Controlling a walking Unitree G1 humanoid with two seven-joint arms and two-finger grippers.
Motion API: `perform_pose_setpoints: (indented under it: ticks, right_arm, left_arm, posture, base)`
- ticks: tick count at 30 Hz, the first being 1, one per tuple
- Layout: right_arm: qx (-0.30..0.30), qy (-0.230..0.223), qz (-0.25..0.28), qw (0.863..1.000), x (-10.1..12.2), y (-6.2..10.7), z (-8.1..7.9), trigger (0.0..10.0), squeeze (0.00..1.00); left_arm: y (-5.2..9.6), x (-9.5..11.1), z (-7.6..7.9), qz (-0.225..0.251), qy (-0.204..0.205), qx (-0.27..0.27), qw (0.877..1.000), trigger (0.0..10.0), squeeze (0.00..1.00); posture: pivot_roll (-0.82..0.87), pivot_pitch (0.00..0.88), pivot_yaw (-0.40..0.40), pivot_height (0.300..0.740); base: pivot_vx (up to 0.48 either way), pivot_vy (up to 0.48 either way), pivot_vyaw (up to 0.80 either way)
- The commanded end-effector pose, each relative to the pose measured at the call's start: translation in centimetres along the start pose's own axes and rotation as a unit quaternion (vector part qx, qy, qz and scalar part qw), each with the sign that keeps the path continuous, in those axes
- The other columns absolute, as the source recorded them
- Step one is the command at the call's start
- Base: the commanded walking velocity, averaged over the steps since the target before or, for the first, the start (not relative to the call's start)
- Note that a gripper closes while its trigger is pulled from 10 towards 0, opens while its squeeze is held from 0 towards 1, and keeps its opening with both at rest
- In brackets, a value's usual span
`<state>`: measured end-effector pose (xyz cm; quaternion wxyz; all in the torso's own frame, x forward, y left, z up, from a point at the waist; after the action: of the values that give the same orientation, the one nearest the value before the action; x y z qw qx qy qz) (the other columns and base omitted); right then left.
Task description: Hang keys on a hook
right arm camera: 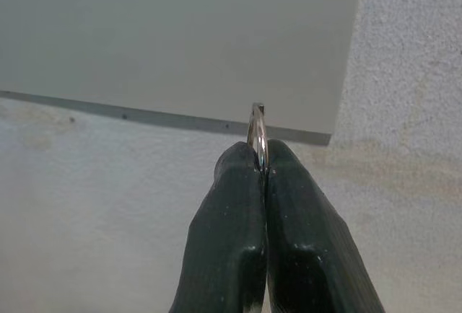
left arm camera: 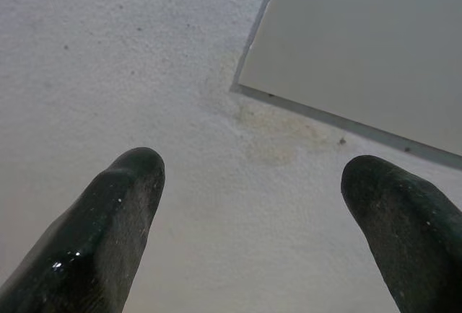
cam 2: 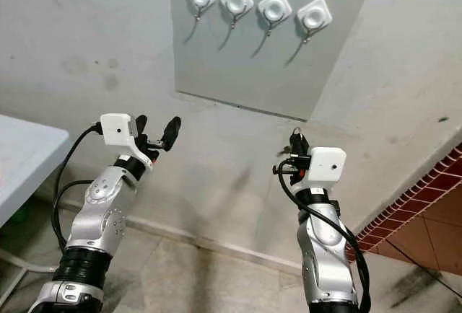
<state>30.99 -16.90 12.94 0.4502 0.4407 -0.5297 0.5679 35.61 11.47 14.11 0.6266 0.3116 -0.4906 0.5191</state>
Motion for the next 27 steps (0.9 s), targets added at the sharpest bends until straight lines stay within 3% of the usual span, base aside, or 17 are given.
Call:
perform_pose_setpoints:
  ticks: [1, 9, 24, 27]
  right_arm:
    - [-0.003, 0.006, 0.002, 1.0, 0.07, 0.04, 0.26, 10.0, 0.0]
    - [-0.001, 0.006, 0.003, 1.0, 0.05, -0.01, 0.28, 10.0, 0.0]
    - [-0.002, 0.005, 0.003, 1.0, 0.01, 0.06, 0.21, 10.0, 0.0]
    - [-0.001, 0.005, 0.002, 1.0, -0.01, 0.08, 0.21, 10.0, 0.0]
  left_arm:
    - [-0.18, 0.05, 0.33, -0.001, -0.004, -0.003, 1.0, 10.0, 0.0]
    - [-0.23, -0.03, 0.58, -0.007, 0.002, -0.016, 1.0, 10.0, 0.0]
    - [-0.13, 0.04, 0.87, -0.004, 0.007, -0.026, 1.0, 10.0, 0.0]
    - [-0.15, 0.09, 0.95, 0.0, 0.003, -0.023, 1.0, 10.0, 0.0]
  posture:
    - [-0.01, 0.0, -0.056, 0.74]
    - [-0.01, 0.0, -0.059, 0.74]
    - [-0.01, 0.0, -0.055, 0.74]
    - [-0.01, 0.0, -0.057, 0.74]
  base:
    - [0.0, 0.0, 0.0]
    - [0.0, 0.0, 0.0]
    - [0.444, 0.0, 0.0]
    - [0.0, 0.0, 0.0]
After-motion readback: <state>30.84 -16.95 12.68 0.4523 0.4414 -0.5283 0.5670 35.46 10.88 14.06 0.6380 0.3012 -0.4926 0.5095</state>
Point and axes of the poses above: a point about 5 cm out from each wrist's last joint towards the gripper, its own y axis pointing back from the gripper into the wrist, its own x axis along the axis of the wrist's last joint, z = x × y, the point moved 2 cm from there along -y, pointing out of the wrist towards the gripper, and after that the axes turned 7 degrees about y, right-handed, at the moved point
